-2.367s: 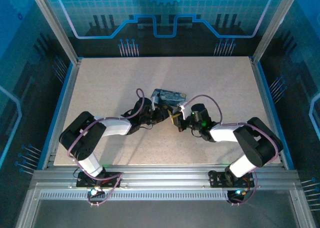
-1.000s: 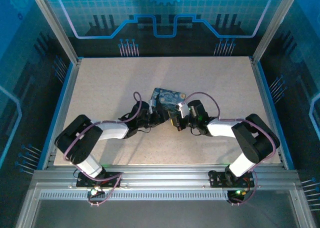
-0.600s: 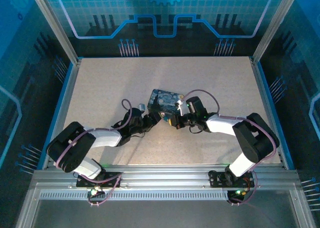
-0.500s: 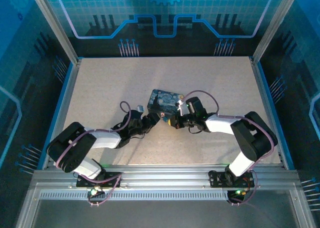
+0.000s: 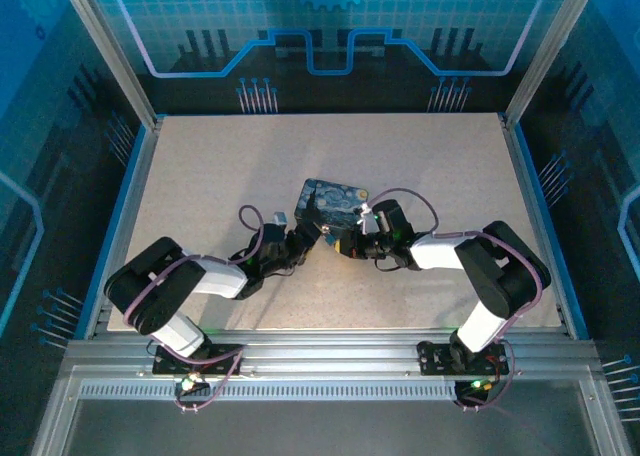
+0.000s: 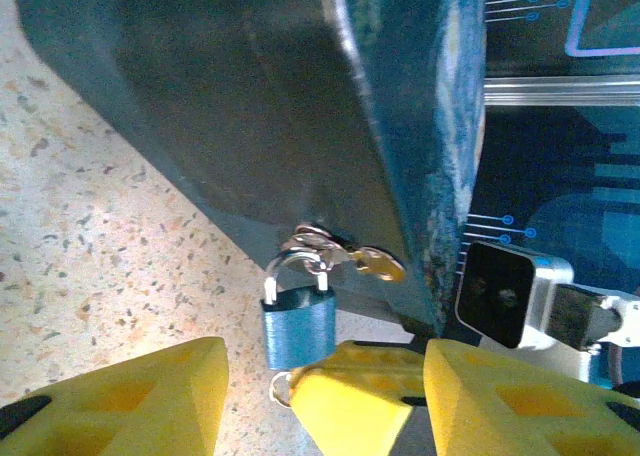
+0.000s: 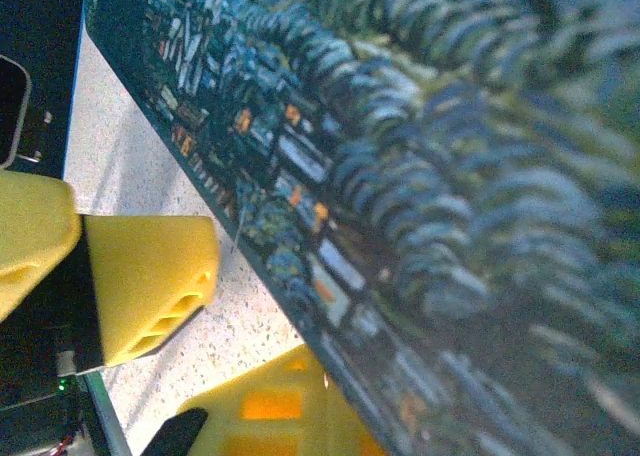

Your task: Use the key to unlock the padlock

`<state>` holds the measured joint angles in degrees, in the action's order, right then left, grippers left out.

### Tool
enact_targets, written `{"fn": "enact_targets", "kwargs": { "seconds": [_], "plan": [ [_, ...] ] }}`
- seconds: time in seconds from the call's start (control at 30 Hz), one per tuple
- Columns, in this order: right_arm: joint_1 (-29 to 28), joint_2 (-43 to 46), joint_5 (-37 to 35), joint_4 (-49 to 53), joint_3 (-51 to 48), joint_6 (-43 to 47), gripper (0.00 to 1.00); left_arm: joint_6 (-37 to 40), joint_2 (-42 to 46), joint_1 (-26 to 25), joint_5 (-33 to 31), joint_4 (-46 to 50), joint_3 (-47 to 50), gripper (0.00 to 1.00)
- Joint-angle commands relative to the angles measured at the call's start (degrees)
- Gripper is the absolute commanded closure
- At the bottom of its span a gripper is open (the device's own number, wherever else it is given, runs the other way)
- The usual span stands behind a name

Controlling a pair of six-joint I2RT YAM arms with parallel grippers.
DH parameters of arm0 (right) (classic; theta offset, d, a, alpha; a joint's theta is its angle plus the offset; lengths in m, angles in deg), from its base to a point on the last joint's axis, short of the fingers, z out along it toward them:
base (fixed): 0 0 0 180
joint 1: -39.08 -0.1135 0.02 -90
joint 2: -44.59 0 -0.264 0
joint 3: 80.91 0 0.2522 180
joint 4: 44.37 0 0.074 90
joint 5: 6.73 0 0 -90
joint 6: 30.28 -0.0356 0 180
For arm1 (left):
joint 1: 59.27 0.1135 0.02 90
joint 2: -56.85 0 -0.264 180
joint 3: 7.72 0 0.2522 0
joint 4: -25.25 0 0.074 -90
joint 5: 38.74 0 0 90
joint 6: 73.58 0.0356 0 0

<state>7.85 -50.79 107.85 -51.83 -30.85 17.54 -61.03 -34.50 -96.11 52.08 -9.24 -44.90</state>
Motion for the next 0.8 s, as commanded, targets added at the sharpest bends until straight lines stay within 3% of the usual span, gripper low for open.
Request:
{"fn": "enact_targets", "kwargs": {
  "seconds": [0.0, 0.77],
  "plan": [
    [-0.8, 1.2, 1.5, -2.3, -1.0, -2.9, 1.00, -1.5, -1.6, -0.7, -0.8, -3.3, -0.7, 0.45],
    [-1.7, 1.4, 3.7, -3.9, 0.1, -9.8, 1.00, -4.5, -9.0, -2.1, 0.2, -8.7, -3.7, 0.52]
  ]
}}
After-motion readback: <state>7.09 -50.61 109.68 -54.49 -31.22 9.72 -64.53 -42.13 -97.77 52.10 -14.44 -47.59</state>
